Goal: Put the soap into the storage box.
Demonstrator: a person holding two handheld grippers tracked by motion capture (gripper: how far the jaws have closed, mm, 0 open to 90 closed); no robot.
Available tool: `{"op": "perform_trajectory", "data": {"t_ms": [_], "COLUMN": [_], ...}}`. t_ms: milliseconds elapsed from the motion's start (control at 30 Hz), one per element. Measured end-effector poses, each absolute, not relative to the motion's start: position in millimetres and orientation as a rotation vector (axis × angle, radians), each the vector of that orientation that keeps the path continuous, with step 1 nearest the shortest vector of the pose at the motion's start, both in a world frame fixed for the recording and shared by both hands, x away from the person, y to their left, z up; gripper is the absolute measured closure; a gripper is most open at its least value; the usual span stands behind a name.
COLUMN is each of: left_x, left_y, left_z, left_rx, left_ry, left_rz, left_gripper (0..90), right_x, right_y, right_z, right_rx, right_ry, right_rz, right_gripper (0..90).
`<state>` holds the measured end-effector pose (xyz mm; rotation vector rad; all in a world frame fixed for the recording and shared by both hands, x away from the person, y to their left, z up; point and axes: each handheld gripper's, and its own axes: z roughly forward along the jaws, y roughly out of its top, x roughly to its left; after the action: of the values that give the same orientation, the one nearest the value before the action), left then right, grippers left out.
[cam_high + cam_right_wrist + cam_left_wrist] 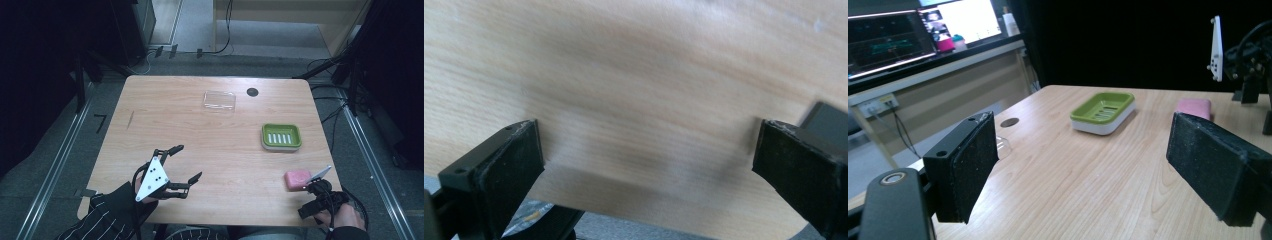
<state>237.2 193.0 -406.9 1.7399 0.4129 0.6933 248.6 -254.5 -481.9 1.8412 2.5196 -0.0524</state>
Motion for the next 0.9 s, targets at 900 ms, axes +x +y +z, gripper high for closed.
{"op": "perform_trajectory", "data": {"t_ms": [900], "left_x": [242.6], "left_y": [187.1], "left_z": [-407.8], "left_rx": [1.749], "left_ry": [0.382], "left_rz": [0.675], "left_gripper": [13.5], "right_x": [267.2], "right_y": [-249.6], "right_z": [-467.3], "right_rx": [1.855], "right_ry": [2.460], "right_rz": [0.030], "right_gripper": [0.0]}}
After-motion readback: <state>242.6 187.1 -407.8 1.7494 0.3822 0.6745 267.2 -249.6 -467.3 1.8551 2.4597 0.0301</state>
